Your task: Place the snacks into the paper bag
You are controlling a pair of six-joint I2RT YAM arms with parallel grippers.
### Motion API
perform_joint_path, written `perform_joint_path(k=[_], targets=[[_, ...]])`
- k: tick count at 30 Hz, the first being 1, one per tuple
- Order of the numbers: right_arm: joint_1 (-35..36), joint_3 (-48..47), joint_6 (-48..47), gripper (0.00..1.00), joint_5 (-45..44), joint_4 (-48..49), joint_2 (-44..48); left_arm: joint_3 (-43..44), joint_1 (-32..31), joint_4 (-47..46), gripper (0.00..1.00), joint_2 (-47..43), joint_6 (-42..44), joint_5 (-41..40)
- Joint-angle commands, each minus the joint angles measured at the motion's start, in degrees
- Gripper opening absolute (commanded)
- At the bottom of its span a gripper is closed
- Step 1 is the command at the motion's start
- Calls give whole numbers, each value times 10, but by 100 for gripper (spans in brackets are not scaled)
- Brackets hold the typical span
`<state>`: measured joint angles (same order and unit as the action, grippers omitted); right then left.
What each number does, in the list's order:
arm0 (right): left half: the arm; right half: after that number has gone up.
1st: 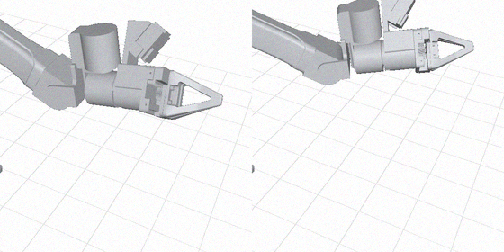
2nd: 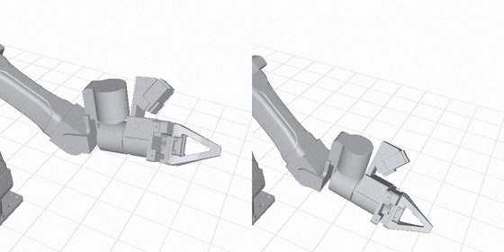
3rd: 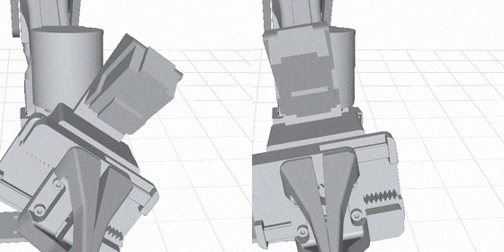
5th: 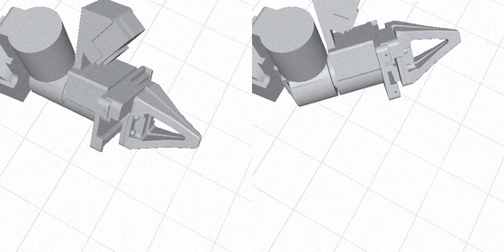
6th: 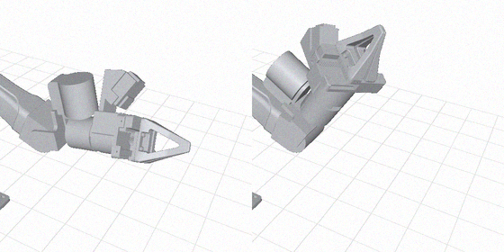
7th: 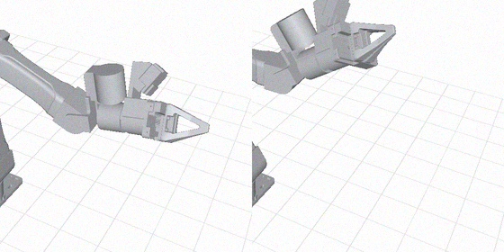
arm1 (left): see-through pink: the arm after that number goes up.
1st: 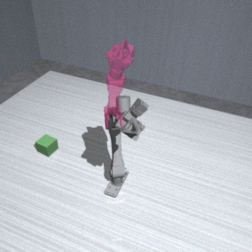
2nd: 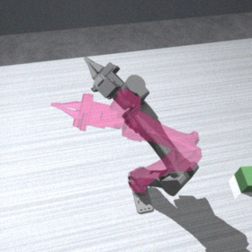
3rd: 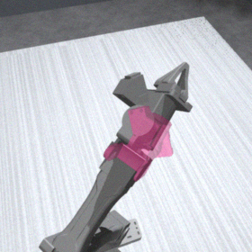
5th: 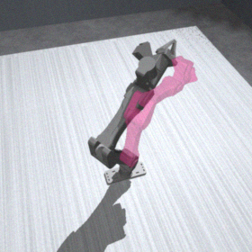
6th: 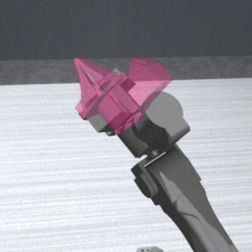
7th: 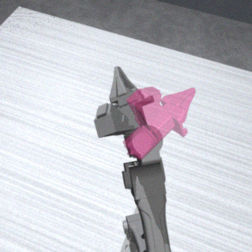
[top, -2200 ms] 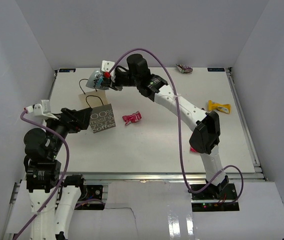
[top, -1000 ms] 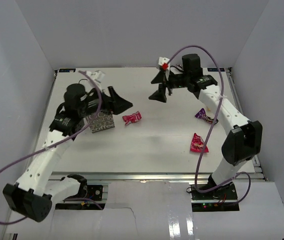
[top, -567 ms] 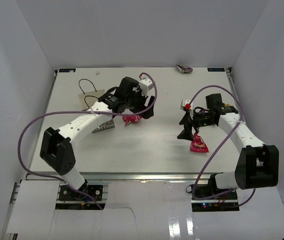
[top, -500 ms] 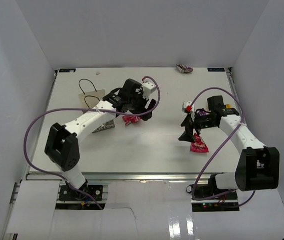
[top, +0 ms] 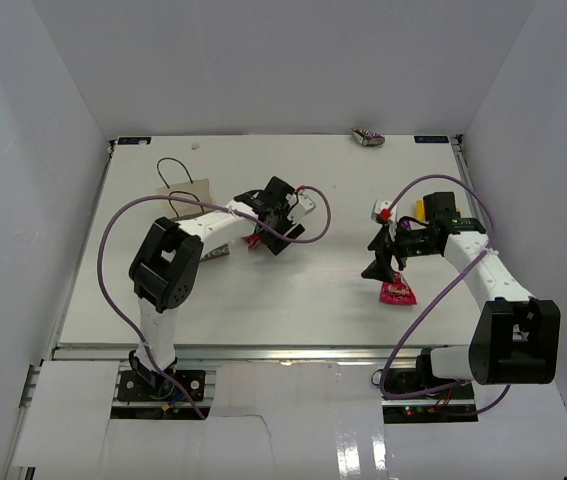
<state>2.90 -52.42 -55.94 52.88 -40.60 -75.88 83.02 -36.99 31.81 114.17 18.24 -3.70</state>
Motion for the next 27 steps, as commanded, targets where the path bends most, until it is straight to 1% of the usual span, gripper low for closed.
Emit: perform_joint_path(k=[1,4,7,14,21,24,25,27], targets=[[-5,-6,0,89,21,1,5,3,7,-26,82,-3,23,-30],[-7,-7,2,89,27,2,0,-4,8,-49,79,8,27,-55],[-6,-7,3,89,29,2,-1,3,8,-61,77,13,27,-64],[-8,-5,7,89,35,2,-4,6,10,-76,79,18,42,-82],[-9,-6,9,89,36,2,-3,2,41,-71,78,33,13,-45],[-10,-7,11,89,39,2,-3,6,47,-70,71,36,4,-32],[-10,-7,12,89,41,1,-3,6,47,-69,63,35,0,-30],[-10,-7,13,89,41,1,-2,9,48,-69,52,31,-12,-24]])
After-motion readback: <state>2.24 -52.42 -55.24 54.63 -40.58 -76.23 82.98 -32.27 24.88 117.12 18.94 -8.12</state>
